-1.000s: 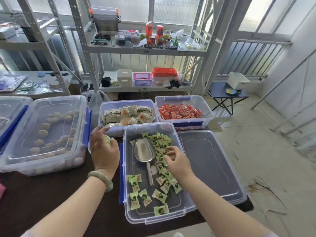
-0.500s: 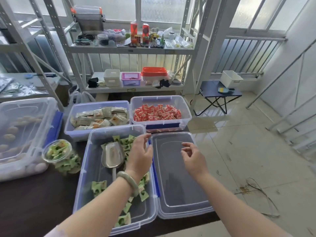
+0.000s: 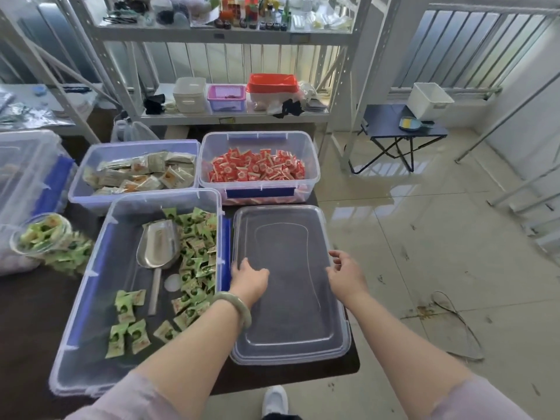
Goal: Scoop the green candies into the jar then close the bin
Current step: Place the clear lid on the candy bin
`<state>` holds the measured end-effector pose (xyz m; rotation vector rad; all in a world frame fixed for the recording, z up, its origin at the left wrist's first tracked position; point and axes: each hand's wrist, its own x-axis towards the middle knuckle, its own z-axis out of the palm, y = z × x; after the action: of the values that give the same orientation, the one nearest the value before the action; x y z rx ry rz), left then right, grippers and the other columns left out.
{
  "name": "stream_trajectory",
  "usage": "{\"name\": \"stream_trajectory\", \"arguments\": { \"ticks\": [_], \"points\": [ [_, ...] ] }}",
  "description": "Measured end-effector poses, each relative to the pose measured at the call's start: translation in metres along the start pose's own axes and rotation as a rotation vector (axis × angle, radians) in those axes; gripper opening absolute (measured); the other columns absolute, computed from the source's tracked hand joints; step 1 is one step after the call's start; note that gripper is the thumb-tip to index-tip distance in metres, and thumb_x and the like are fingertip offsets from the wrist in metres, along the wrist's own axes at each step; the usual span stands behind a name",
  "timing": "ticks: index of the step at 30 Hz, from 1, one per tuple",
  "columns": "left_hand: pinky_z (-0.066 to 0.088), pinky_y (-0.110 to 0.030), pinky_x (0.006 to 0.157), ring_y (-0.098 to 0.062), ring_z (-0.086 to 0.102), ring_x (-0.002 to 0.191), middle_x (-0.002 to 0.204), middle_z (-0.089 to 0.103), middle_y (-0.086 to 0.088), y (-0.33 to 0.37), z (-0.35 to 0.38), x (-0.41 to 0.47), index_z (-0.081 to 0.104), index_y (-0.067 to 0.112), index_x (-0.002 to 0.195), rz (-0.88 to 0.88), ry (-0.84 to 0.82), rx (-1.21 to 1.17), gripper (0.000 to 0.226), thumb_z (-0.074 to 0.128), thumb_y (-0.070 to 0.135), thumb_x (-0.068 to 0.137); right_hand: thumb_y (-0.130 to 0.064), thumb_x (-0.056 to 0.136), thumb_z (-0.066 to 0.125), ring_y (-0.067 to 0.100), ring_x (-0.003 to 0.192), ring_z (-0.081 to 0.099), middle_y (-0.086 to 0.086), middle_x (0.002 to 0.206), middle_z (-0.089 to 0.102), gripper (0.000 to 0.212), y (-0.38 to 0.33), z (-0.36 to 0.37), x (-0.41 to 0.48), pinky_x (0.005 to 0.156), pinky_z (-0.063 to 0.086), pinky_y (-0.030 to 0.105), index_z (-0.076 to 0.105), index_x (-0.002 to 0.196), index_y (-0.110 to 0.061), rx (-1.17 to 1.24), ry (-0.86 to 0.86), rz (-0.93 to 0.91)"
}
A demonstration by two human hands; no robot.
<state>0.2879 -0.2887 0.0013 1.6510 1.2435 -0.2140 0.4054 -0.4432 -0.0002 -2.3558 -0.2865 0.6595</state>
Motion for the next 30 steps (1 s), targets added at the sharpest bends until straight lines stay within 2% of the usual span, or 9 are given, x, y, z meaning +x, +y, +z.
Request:
{"name": "stream_trajectory", "arguments": {
  "ticks": [5,9,12,16,20,22,26,28,30],
  "points": [
    [0.009,-0.04,0.119,-0.03,0.006,0.145,0.158,-0.006,-0.012,0.001,0.008,0.005,0.001,0.014,0.149,-0.132,0.058,-0.058,0.071,0.045,0.023,0.093,-0.015,0.09,0.056,0.028,0.133,0.043,0.014,0.144,0.044,0.057,0.004,0.002,0.007,0.11,0.035,0.037,0.037,0.143,-0.009,-0.066,-0.091,0.065],
    [0.009,-0.036,0.118,-0.029,0.006,0.145,0.157,-0.002,-0.014,0.004,0.011,0.005,0.002,0.012,0.148,-0.235,0.074,-0.134,0.068,0.044,0.023,0.096,-0.015,0.09,0.057,0.03,0.129,0.048,0.012,0.141,0.05,0.053,0.003,0.004,0.011,0.105,0.038,0.033,0.04,0.14,-0.007,-0.078,-0.161,0.126],
    [0.01,-0.041,0.119,-0.031,0.008,0.145,0.158,-0.001,-0.013,0.004,0.01,0.004,0.002,0.017,0.149,-0.231,0.049,-0.107,0.069,0.044,0.025,0.095,-0.014,0.088,0.056,0.03,0.121,0.054,0.01,0.134,0.057,0.044,0.005,0.004,0.014,0.104,0.042,0.035,0.048,0.132,-0.01,-0.046,-0.168,0.146],
    [0.023,-0.045,0.115,-0.034,0.025,0.139,0.156,0.014,-0.013,0.005,0.006,0.001,0.005,0.019,0.149,-0.239,-0.011,-0.111,0.07,0.045,0.026,0.091,-0.012,0.089,0.056,0.031,0.121,0.054,0.01,0.134,0.056,0.046,0.006,0.001,0.014,0.102,0.042,0.036,0.047,0.134,-0.008,0.031,-0.157,0.201],
    [0.03,-0.043,0.112,-0.034,0.034,0.134,0.153,0.021,-0.013,0.011,0.002,-0.009,0.006,0.019,0.148,-0.206,-0.053,-0.091,0.071,0.046,0.026,0.09,-0.023,0.088,0.059,0.029,0.131,0.047,0.008,0.146,0.047,0.061,0.01,-0.004,0.009,0.108,0.038,0.037,0.037,0.143,-0.008,0.027,-0.084,0.246],
    [0.031,-0.043,0.112,-0.034,0.034,0.134,0.154,0.021,-0.013,0.014,0.001,-0.015,0.008,0.019,0.148,-0.183,-0.071,-0.072,0.071,0.047,0.026,0.089,-0.029,0.088,0.059,0.029,0.132,0.046,0.007,0.146,0.047,0.061,0.01,-0.008,0.003,0.106,0.038,0.037,0.039,0.143,-0.009,0.022,-0.03,0.265],
    [0.034,-0.044,0.11,-0.034,0.037,0.133,0.153,0.024,-0.013,0.018,0.002,-0.031,0.007,0.022,0.148,-0.125,-0.13,-0.015,0.072,0.046,0.028,0.088,-0.036,0.092,0.051,0.033,0.122,0.054,0.01,0.135,0.058,0.051,0.008,-0.02,-0.009,0.095,0.043,0.035,0.05,0.135,-0.008,-0.036,0.104,0.277],
    [0.039,-0.044,0.106,-0.034,0.044,0.125,0.148,0.032,-0.014,0.021,0.001,-0.039,0.009,0.025,0.148,-0.085,-0.145,0.015,0.072,0.046,0.029,0.086,-0.04,0.092,0.047,0.033,0.117,0.056,0.01,0.132,0.06,0.051,0.009,-0.026,-0.016,0.092,0.045,0.036,0.055,0.131,-0.009,-0.055,0.15,0.281],
    [0.045,-0.044,0.101,-0.033,0.052,0.117,0.14,0.041,-0.015,0.023,-0.004,-0.045,0.011,0.029,0.147,-0.041,-0.149,0.035,0.073,0.046,0.03,0.083,-0.041,0.092,0.045,0.034,0.107,0.06,0.011,0.126,0.064,0.047,0.008,-0.032,-0.022,0.083,0.046,0.035,0.061,0.12,-0.007,-0.064,0.195,0.277]
  ]
}}
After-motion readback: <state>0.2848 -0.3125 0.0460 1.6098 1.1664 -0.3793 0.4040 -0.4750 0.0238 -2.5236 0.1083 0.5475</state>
